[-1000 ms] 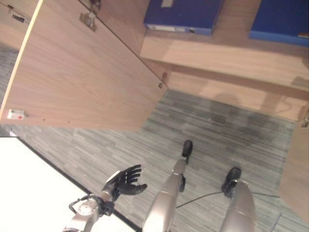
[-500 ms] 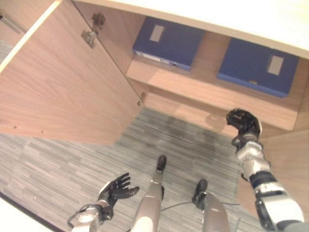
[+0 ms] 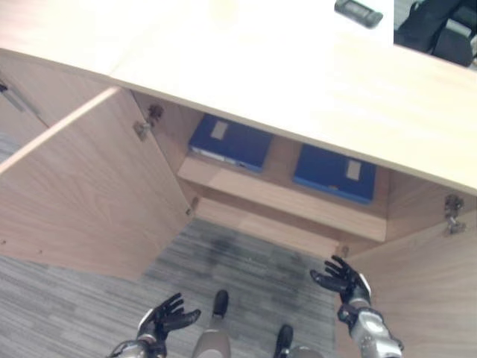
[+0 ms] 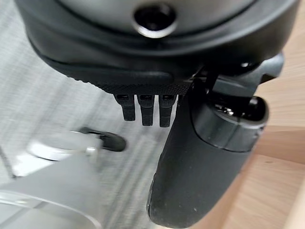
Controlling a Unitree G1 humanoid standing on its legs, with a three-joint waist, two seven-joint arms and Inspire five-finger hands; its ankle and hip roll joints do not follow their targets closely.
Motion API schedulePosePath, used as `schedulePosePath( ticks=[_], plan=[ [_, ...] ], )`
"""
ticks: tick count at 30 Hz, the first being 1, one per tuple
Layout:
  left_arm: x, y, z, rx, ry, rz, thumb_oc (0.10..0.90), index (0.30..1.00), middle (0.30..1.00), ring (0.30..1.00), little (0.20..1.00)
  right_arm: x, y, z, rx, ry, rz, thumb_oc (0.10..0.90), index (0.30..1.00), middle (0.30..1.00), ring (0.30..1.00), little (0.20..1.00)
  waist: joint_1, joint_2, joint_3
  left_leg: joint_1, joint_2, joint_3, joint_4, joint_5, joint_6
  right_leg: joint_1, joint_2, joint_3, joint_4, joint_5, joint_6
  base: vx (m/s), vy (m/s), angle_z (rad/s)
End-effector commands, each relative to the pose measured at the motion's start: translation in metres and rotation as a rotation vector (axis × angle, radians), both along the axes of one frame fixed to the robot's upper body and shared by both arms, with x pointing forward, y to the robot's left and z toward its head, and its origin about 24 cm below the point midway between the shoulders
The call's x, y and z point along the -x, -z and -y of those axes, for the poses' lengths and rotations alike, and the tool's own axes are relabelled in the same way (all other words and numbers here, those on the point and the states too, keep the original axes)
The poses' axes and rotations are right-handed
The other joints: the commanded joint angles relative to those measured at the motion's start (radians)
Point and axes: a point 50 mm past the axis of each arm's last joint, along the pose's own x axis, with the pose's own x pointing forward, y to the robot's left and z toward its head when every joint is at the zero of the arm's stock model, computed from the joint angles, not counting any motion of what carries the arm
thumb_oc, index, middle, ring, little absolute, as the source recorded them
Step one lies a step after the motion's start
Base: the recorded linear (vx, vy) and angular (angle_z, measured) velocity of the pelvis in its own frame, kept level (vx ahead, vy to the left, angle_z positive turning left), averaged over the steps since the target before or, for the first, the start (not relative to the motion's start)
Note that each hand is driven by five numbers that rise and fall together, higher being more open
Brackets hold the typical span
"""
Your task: Put the empty folder in the office cabinet
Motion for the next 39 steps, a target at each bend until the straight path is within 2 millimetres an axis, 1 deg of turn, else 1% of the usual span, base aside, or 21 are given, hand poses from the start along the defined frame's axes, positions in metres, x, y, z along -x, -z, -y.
schedulePosePath(
  ticks=[1,3,5,7,8,9,10,12,14,16,21,22,23,26,28,29,31,32,34,36,39],
  plan=[
    [0.003,-0.007,-0.014,-0.112,-0.016,0.031,0.8,0.9,0.9,0.9,0.9,-0.017,-0.018,0.013,0.126,-0.096,0.087,0.8,0.9,0.9,0.9,0.9,0.042,0.052,-0.042,0.073,0.114,-0.041,0.03,-0.127,-0.08,-0.071,-0.069,-0.013,0.188,-0.087,0.052,0.0,-0.049,0.43],
    [-0.005,-0.011,-0.014,-0.156,-0.015,0.058,0.8,0.9,0.9,0.9,0.9,-0.014,-0.014,0.009,0.126,-0.095,0.068,0.8,0.9,0.9,0.9,0.9,0.072,0.064,-0.046,0.057,0.114,-0.094,0.032,-0.096,-0.097,-0.034,-0.059,-0.074,0.218,-0.136,0.031,-0.08,-0.101,0.64],
    [-0.02,-0.015,-0.01,-0.192,-0.012,0.097,0.8,0.9,0.9,0.9,0.9,-0.018,-0.013,0.005,0.125,-0.093,0.066,0.8,0.9,0.9,0.9,0.9,0.107,0.072,-0.046,0.006,0.106,-0.126,0.032,-0.04,-0.129,-0.003,-0.044,-0.134,0.182,-0.156,0.015,-0.17,-0.113,1.49],
    [-0.025,-0.017,-0.005,-0.206,-0.008,0.118,0.8,0.9,0.9,0.9,0.9,-0.019,-0.013,0.005,0.143,-0.111,0.064,0.8,0.9,0.9,0.9,0.9,0.117,0.076,-0.042,-0.037,0.106,-0.09,0.054,-0.019,-0.136,0.017,-0.046,-0.164,0.14,-0.138,0.015,-0.19,0.045,1.34],
    [-0.029,-0.015,0.002,-0.2,-0.013,0.125,0.8,0.9,0.9,0.9,0.9,-0.023,-0.013,0.006,0.18,-0.132,0.049,0.8,0.9,0.9,0.9,0.9,0.092,0.068,-0.031,-0.06,0.16,0.116,0.112,-0.008,-0.108,0.022,-0.074,-0.203,0.12,-0.117,0.016,-0.19,0.116,0.88],
    [-0.029,-0.015,0.002,-0.2,-0.014,0.125,0.8,0.9,0.9,0.9,0.9,-0.023,-0.013,0.006,0.18,-0.133,0.05,0.8,0.9,0.9,0.9,0.9,0.095,0.067,-0.031,-0.059,0.16,0.12,0.113,-0.009,-0.107,0.02,-0.075,-0.2,0.12,-0.117,0.017,-0.3,0.164,1.12],
    [-0.029,-0.015,0.004,-0.193,-0.017,0.128,0.8,0.9,0.9,0.9,0.9,-0.026,-0.014,0.005,0.206,-0.165,0.041,0.8,0.9,0.9,0.9,0.9,0.068,0.061,-0.037,-0.036,0.219,0.282,0.158,-0.025,-0.095,0.01,-0.095,-0.229,0.107,-0.087,0.016,-0.09,0.084,1.0],
    [-0.024,-0.012,0.003,-0.2,-0.015,0.107,0.8,0.9,0.9,0.9,0.9,-0.024,-0.011,0.005,0.199,-0.168,0.023,0.8,0.9,0.9,0.9,0.9,0.047,0.057,-0.049,0.016,0.234,0.319,0.196,-0.079,-0.113,0.019,-0.114,-0.233,0.107,-0.084,0.022,-0.04,0.103,0.56],
    [-0.019,-0.009,0.003,-0.208,-0.011,0.086,0.8,0.9,0.9,0.9,0.9,-0.019,-0.009,0.008,0.185,-0.157,0.007,0.8,0.9,0.9,0.9,0.9,0.026,0.061,-0.065,0.069,0.219,0.333,0.204,-0.132,-0.111,0.029,-0.133,-0.258,0.111,-0.071,0.024,0.01,0.17,0.44],
    [-0.016,-0.005,0.007,-0.193,-0.014,0.058,0.8,0.9,0.9,0.9,0.9,-0.012,-0.005,0.011,0.168,-0.13,-0.016,0.8,0.9,0.9,0.9,0.9,0.007,0.067,-0.087,0.096,0.186,0.367,0.15,-0.137,-0.089,0.036,-0.153,-0.281,0.129,-0.042,0.037,0.11,0.259,0.59],
    [-0.019,-0.007,0.003,-0.212,0.023,0.054,0.8,0.9,0.9,0.9,0.9,-0.009,0.0,0.014,0.137,-0.054,-0.041,0.8,0.9,0.9,0.9,0.9,0.014,0.033,-0.08,0.103,0.134,0.356,0.161,-0.192,-0.038,0.04,-0.215,-0.264,0.21,-0.001,0.082,0.07,0.208,0.43],
    [-0.021,-0.009,0.002,-0.215,0.034,0.062,0.8,0.9,0.9,0.9,0.9,-0.01,0.001,0.013,0.122,-0.036,-0.039,0.8,0.9,0.9,0.9,0.9,0.02,0.024,-0.078,0.101,0.116,0.354,0.171,-0.209,-0.022,0.034,-0.235,-0.257,0.236,0.019,0.1,-0.02,0.207,0.05],
    [-0.024,-0.01,0.002,-0.218,0.04,0.07,0.8,0.9,0.9,0.9,0.9,-0.01,0.0,0.012,0.111,-0.025,-0.034,0.8,0.9,0.9,0.9,0.9,0.023,0.02,-0.072,0.092,0.103,0.363,0.179,-0.198,-0.002,0.024,-0.255,-0.27,0.259,0.06,0.095,0.01,0.219,0.01],
    [-0.028,-0.014,-0.002,-0.225,0.025,0.087,0.8,0.9,0.9,0.9,0.9,-0.015,0.0,0.007,0.084,-0.006,-0.028,0.8,0.9,0.9,0.9,0.9,0.023,0.013,-0.06,0.108,0.072,0.355,0.179,-0.224,0.03,-0.017,-0.306,-0.242,0.372,0.156,0.13,0.07,0.184,0.16],
    [-0.034,-0.017,-0.003,-0.236,0.032,0.103,0.8,0.9,0.9,0.9,0.9,-0.017,-0.001,0.001,0.066,-0.008,-0.013,0.8,0.9,0.9,0.9,0.9,0.023,0.015,-0.05,0.115,0.067,0.336,0.173,-0.229,0.04,-0.049,-0.282,-0.183,0.402,0.148,0.143,0.06,0.069,0.18],
    [-0.034,-0.017,-0.003,-0.237,0.032,0.103,0.8,0.9,0.9,0.9,0.9,-0.018,-0.001,0.001,0.065,-0.008,-0.013,0.8,0.9,0.9,0.9,0.9,0.025,0.015,-0.05,0.115,0.067,0.338,0.173,-0.229,0.04,-0.05,-0.282,-0.181,0.403,0.147,0.142,0.06,0.065,0.24],
    [-0.038,-0.018,0.001,-0.228,0.042,0.115,0.8,0.9,0.9,0.9,0.9,-0.015,0.001,0.001,0.053,0.004,-0.018,0.8,0.9,0.9,0.9,0.9,0.001,0.022,-0.055,0.126,0.051,0.295,0.151,-0.221,0.042,-0.08,-0.199,-0.066,0.357,0.09,0.129,0.14,0.1,0.34],
    [-0.042,-0.018,0.005,-0.218,0.055,0.124,0.8,0.9,0.9,0.9,0.9,-0.013,0.001,0.001,0.039,0.018,-0.009,0.8,0.9,0.9,0.9,0.9,-0.031,0.029,-0.054,0.14,0.026,0.237,0.128,-0.221,0.043,-0.109,-0.093,0.054,0.281,-0.012,0.099,0.23,0.077,0.36],
    [-0.05,-0.02,0.009,-0.21,0.06,0.144,0.8,0.9,0.9,0.9,0.9,-0.014,0.0,0.0,0.042,0.013,-0.004,0.8,0.9,0.9,0.9,0.9,-0.039,0.021,-0.056,0.139,0.007,0.198,0.115,-0.217,0.036,-0.11,-0.071,0.087,0.182,-0.009,0.087,0.15,-0.021,0.57],
    [-0.053,-0.021,0.012,-0.202,0.065,0.153,0.8,0.9,0.9,0.9,0.9,-0.011,0.002,-0.001,0.043,-0.001,-0.009,0.8,0.9,0.9,0.9,0.9,-0.05,0.015,-0.056,0.146,-0.006,0.175,0.108,-0.219,0.035,-0.097,-0.062,0.109,0.151,-0.001,0.079,0.1,-0.069,1.18],
    [-0.049,-0.018,0.015,-0.187,0.062,0.153,0.8,0.9,0.9,0.9,0.9,0.0,0.007,0.003,0.069,-0.033,-0.043,0.8,0.9,0.9,0.9,0.9,-0.049,0.013,-0.079,0.163,-0.01,0.167,0.091,-0.219,0.027,-0.046,-0.06,0.102,0.09,0.008,0.073,0.1,-0.057,1.0]
  ],
)
